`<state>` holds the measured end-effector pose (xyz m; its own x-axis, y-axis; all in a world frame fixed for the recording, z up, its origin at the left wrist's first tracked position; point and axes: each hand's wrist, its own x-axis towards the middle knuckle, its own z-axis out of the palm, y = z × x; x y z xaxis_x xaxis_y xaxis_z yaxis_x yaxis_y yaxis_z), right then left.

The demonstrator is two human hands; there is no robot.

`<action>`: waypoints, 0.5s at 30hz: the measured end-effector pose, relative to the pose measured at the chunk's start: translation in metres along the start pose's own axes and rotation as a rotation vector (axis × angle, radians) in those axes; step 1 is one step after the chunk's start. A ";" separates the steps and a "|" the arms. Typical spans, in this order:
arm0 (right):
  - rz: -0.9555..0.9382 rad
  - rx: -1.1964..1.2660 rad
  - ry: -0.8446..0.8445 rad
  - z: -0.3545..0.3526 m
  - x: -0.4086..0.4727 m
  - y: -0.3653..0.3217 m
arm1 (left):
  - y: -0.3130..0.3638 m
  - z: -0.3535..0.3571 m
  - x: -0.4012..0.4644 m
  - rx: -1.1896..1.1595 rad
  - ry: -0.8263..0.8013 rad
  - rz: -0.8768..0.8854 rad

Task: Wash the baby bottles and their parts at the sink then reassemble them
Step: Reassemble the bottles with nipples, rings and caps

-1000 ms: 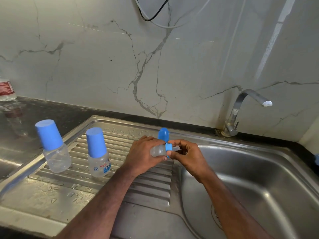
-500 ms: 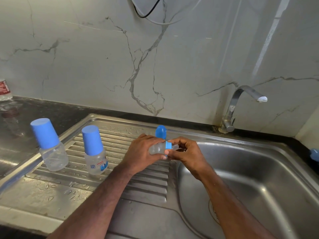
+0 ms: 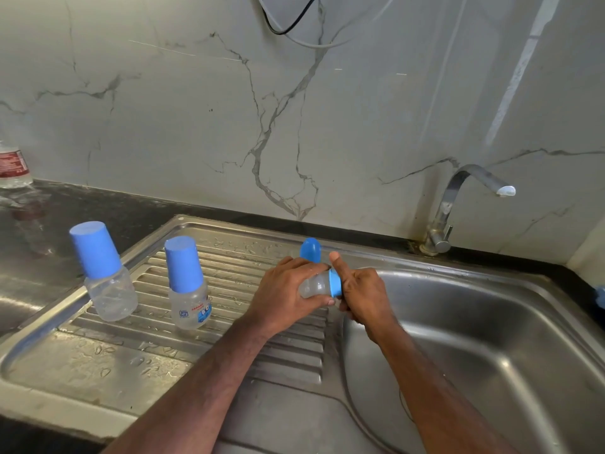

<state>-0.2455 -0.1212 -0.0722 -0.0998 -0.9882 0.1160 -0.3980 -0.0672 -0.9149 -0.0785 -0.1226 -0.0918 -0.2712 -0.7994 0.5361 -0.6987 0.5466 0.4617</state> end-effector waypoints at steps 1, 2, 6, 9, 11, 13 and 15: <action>0.008 -0.032 0.010 0.000 0.000 -0.001 | 0.001 -0.001 0.000 -0.023 -0.003 -0.012; 0.012 -0.054 0.015 0.001 0.000 -0.001 | 0.001 -0.001 -0.001 -0.043 -0.005 -0.024; -0.050 -0.086 0.069 0.003 0.002 0.006 | 0.003 0.002 0.000 -0.035 0.016 -0.033; -0.179 0.150 -0.017 0.000 0.002 0.008 | 0.004 0.005 0.002 -0.040 0.032 -0.049; -0.219 0.344 -0.190 -0.008 0.003 0.010 | 0.001 0.004 0.004 -0.041 0.031 -0.068; -0.236 0.388 -0.341 -0.019 0.005 0.015 | -0.002 0.002 0.005 -0.043 0.023 -0.087; -0.216 0.319 -0.354 -0.024 0.006 0.016 | -0.005 0.002 0.005 -0.048 0.000 -0.106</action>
<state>-0.2743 -0.1245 -0.0773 0.2900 -0.9295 0.2277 -0.0724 -0.2585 -0.9633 -0.0781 -0.1298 -0.0925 -0.1970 -0.8534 0.4827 -0.6908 0.4702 0.5493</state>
